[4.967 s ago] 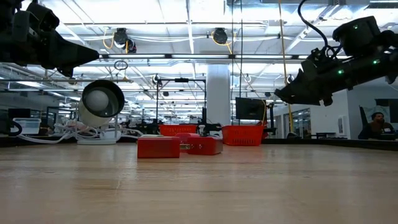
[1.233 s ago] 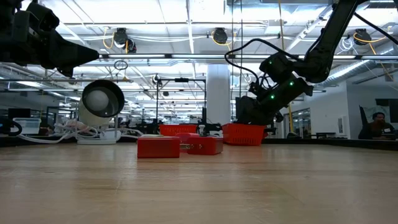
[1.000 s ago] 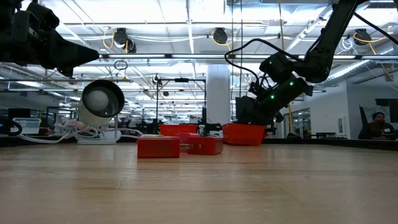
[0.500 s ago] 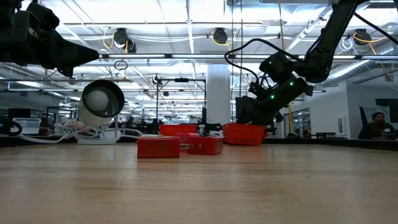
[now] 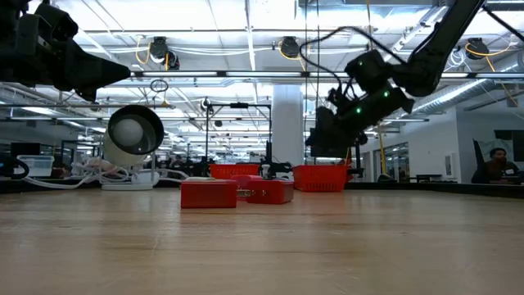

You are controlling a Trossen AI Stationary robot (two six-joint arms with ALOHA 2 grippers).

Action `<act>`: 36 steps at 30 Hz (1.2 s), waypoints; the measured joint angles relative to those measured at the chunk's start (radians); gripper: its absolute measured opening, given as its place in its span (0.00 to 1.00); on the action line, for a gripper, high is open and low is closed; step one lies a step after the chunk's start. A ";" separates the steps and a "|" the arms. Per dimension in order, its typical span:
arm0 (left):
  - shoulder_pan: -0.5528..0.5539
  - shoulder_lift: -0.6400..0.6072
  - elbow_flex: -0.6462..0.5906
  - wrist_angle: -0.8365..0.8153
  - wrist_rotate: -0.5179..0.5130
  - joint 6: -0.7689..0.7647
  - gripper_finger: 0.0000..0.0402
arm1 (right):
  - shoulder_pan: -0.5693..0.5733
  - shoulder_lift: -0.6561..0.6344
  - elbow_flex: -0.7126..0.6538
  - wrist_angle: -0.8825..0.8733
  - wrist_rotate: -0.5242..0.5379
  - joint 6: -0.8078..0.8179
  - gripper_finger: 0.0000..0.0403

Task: Pick & Place Office items
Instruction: Put the violet charger adapter into the left red bin

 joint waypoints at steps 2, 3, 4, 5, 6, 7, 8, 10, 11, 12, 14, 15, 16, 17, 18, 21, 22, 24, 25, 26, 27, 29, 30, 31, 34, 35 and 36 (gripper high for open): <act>0.000 0.000 0.000 0.000 0.000 0.000 0.12 | 0.018 -0.032 0.000 -0.003 0.001 -0.016 0.80; 0.000 0.000 0.000 0.000 0.000 0.000 0.12 | 0.029 -0.048 0.000 -0.005 0.001 -0.019 0.79; 0.000 0.000 0.000 0.000 0.000 0.000 0.12 | 0.042 -0.066 0.000 -0.006 0.001 -0.020 0.79; 0.000 0.000 0.000 0.000 0.000 0.000 0.12 | 0.057 -0.083 0.000 -0.009 0.001 -0.021 0.79; 0.000 0.000 0.000 0.000 0.000 0.000 0.12 | 0.075 -0.099 0.000 -0.012 0.001 -0.021 0.79; 0.000 0.000 0.000 0.000 0.000 0.000 0.12 | 0.094 -0.116 0.000 -0.019 0.001 -0.022 0.79; 0.000 0.000 0.000 0.000 0.000 0.000 0.12 | 0.115 -0.130 0.000 -0.026 0.000 -0.027 0.79; 0.000 0.000 0.000 0.000 0.000 0.000 0.12 | 0.163 -0.162 0.000 -0.033 -0.001 -0.048 0.79; 0.000 0.000 0.000 0.000 0.000 0.000 0.12 | 0.188 -0.177 0.000 -0.033 -0.001 -0.058 0.79; 0.000 0.000 0.000 0.000 0.000 0.000 0.12 | 0.214 -0.192 0.000 -0.036 -0.001 -0.067 0.79; 0.000 0.000 0.000 0.000 0.000 0.000 0.12 | 0.264 -0.225 0.000 -0.048 -0.001 -0.073 0.79; 0.000 0.000 0.000 0.000 0.000 0.000 0.12 | 0.289 -0.239 0.000 -0.048 -0.001 -0.073 0.79; 0.000 0.000 0.000 0.000 0.000 0.000 0.12 | 0.313 -0.252 0.000 -0.048 -0.001 -0.073 0.79; 0.000 0.000 0.000 0.000 0.000 0.000 0.12 | 0.336 -0.270 0.000 -0.051 -0.001 -0.073 0.79; 0.000 0.000 0.000 0.000 0.000 0.000 0.12 | 0.359 -0.285 0.000 -0.055 -0.001 -0.073 0.79; 0.000 0.000 0.000 0.000 0.000 0.000 0.12 | 0.426 -0.330 0.000 -0.078 -0.001 -0.073 0.79; 0.000 0.000 0.000 0.000 0.000 0.000 0.12 | 0.447 -0.344 0.000 -0.100 -0.001 -0.072 0.79; 0.000 0.000 0.000 0.000 0.000 0.000 0.12 | 0.492 -0.371 0.000 -0.135 -0.001 -0.067 0.79; 0.000 0.000 0.000 0.000 0.000 0.000 0.12 | 0.513 -0.384 0.000 -0.156 -0.001 -0.067 0.79; 0.000 0.000 0.000 0.000 0.000 0.000 0.12 | 0.534 -0.397 0.000 -0.177 -0.001 -0.067 0.79; 0.000 0.000 0.000 0.000 0.000 0.000 0.12 | 0.553 -0.411 0.000 -0.206 -0.001 -0.066 0.79; 0.000 0.000 0.000 0.000 0.000 0.000 0.12 | 0.589 -0.435 0.000 -0.259 -0.001 -0.060 0.79; 0.000 0.000 0.000 0.000 0.000 0.000 0.12 | 0.605 -0.451 0.000 -0.288 -0.001 -0.046 0.79; 0.000 0.000 0.000 0.000 0.000 0.000 0.12 | 0.618 -0.467 0.000 -0.317 -0.001 -0.028 0.79; 0.000 0.000 0.000 0.000 0.000 0.000 0.12 | 0.646 -0.516 0.000 -0.392 0.000 0.020 0.79; 0.000 0.000 0.000 0.000 0.000 0.000 0.12 | 0.653 -0.532 0.000 -0.415 0.000 0.028 0.79; 0.000 0.000 0.000 0.000 0.000 0.000 0.12 | 0.659 -0.546 0.000 -0.436 0.001 0.035 0.79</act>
